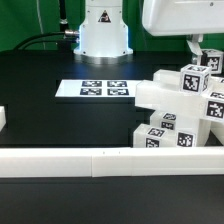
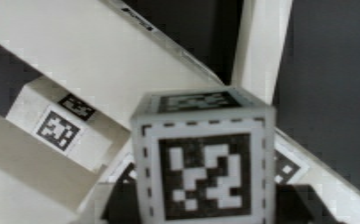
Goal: Assemble chair
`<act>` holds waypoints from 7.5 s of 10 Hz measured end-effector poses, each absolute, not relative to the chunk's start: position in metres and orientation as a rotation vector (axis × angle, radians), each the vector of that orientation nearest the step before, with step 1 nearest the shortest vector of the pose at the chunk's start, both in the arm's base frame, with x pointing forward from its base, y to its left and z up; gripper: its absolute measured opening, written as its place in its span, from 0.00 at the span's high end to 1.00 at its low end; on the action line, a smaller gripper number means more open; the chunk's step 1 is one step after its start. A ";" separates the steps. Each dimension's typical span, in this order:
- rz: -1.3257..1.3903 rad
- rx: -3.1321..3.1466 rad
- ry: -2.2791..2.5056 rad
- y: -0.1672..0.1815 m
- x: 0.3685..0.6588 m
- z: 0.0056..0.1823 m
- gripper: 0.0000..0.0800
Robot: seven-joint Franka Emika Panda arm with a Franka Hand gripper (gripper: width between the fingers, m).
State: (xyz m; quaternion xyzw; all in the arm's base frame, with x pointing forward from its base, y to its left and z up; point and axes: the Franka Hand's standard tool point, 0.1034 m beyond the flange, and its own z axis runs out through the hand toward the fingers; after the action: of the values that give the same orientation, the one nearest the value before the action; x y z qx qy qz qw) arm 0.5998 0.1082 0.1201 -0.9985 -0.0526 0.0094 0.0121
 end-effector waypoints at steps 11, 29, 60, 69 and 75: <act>0.021 -3.115 -0.129 0.099 0.600 0.121 0.64; -0.037 -3.010 0.691 0.098 0.606 0.119 0.37; -0.139 -2.835 -1.468 0.100 0.585 0.113 0.35; -0.160 -3.042 -0.906 0.096 0.585 0.110 0.67; -0.181 -3.134 -0.356 0.096 0.587 0.110 0.67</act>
Offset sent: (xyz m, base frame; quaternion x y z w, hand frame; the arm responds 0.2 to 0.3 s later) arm -0.0019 0.0003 -0.0012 -0.0069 0.0073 -0.0079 0.9999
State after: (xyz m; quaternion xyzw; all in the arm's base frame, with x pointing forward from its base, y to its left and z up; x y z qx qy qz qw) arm 0.5867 0.0964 0.1103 -0.9919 -0.1126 -0.0573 -0.0090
